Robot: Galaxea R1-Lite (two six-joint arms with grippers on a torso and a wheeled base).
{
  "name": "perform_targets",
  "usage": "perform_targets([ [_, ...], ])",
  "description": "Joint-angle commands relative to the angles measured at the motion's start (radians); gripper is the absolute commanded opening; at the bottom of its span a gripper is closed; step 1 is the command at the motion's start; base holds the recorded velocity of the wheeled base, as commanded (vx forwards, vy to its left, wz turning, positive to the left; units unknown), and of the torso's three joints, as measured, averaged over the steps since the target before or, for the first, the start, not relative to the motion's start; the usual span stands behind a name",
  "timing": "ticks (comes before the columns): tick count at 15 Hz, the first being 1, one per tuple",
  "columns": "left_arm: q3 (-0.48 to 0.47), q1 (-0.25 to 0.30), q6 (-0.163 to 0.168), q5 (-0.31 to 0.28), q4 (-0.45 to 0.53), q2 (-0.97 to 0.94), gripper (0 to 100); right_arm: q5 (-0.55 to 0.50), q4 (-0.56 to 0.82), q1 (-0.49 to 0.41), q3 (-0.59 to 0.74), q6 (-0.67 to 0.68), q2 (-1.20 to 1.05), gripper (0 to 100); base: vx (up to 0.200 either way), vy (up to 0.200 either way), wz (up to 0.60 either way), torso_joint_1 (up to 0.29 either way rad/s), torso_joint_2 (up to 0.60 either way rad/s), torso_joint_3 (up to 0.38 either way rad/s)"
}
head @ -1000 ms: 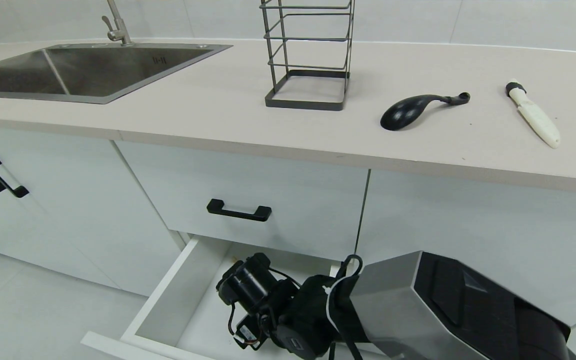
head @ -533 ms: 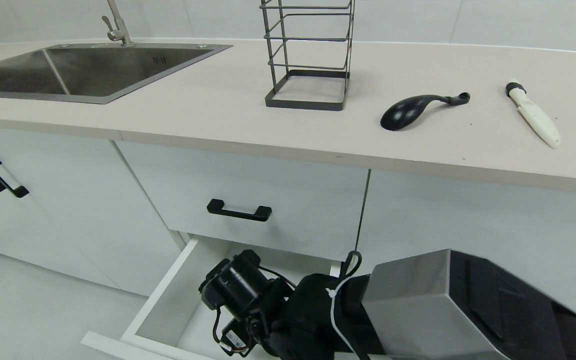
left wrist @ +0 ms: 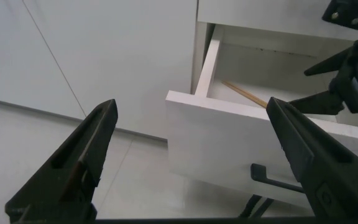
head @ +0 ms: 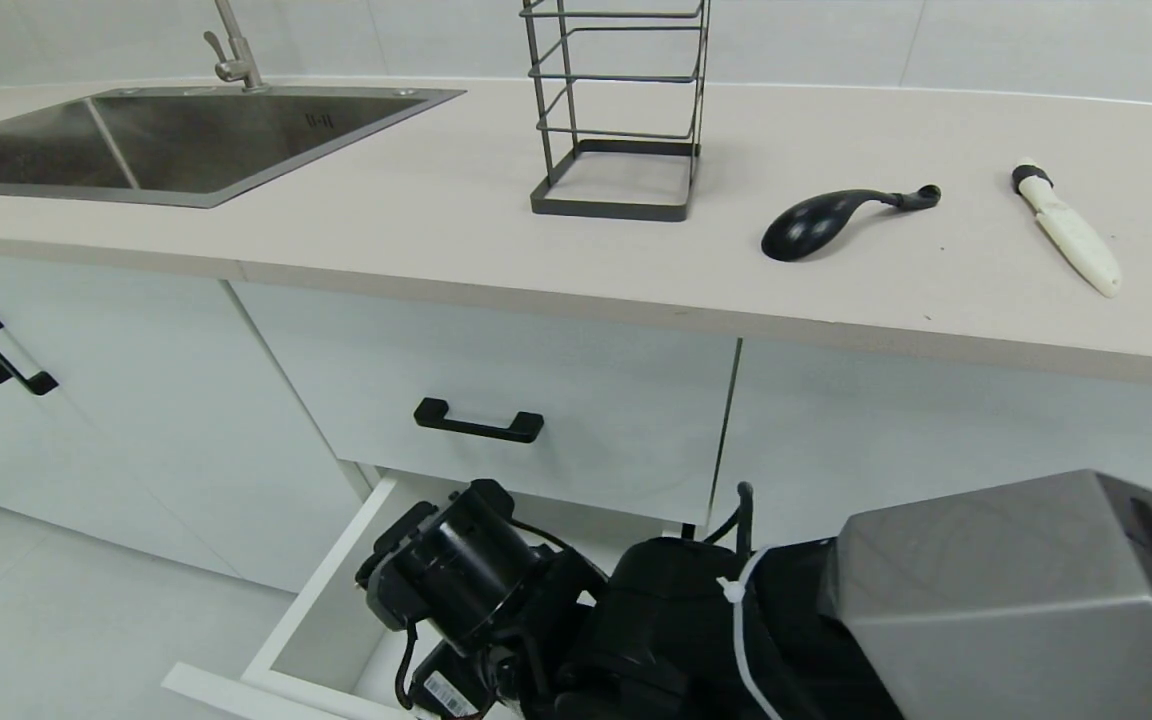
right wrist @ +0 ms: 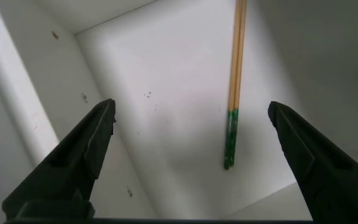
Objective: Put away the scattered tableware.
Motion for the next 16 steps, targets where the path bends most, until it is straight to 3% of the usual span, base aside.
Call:
perform_targets([
  [1, 0.0, 0.0, 0.0, 0.0, -0.001, 0.0, 100, 0.003, -0.04, 0.012, 0.114, -0.013, -0.116, 100, 0.0, 0.0, 0.0, 0.0, 0.0, 0.0],
  [5, 0.0, 0.0, 0.0, 0.0, -0.001, 0.0, 100, 0.072, -0.251, 0.031, 0.347, -0.094, -0.281, 100, 0.0, 0.0, 0.0, 0.0, 0.0, 0.0],
  [7, 0.0, 0.0, 0.0, 0.0, -0.001, 0.0, 100, 0.149, -0.396, 0.024, 0.573, -0.171, -0.433, 100, 0.0, 0.0, 0.0, 0.0, 0.0, 0.0],
  [9, 0.0, 0.0, 0.0, 0.0, -0.001, 0.0, 100, 0.186, -0.537, -0.015, 0.72, -0.253, -0.533, 100, 0.0, 0.0, 0.0, 0.0, 0.0, 0.0],
  [11, 0.0, 0.0, 0.0, 0.0, -0.001, 0.0, 100, 0.293, -0.662, -0.035, 0.858, -0.255, -0.602, 100, 0.0, 0.0, 0.0, 0.0, 0.0, 0.0],
  [13, 0.0, 0.0, 0.0, 0.0, -0.001, 0.0, 100, 0.339, -0.683, -0.061, 0.968, -0.255, -0.671, 100, 0.0, 0.0, 0.0, 0.0, 0.0, 0.0],
  [16, 0.0, 0.0, 0.0, 0.0, -0.001, 0.0, 100, 0.397, -0.682, -0.106, 1.017, -0.232, -0.717, 100, 0.0, 0.0, 0.0, 0.0, 0.0, 0.0],
])
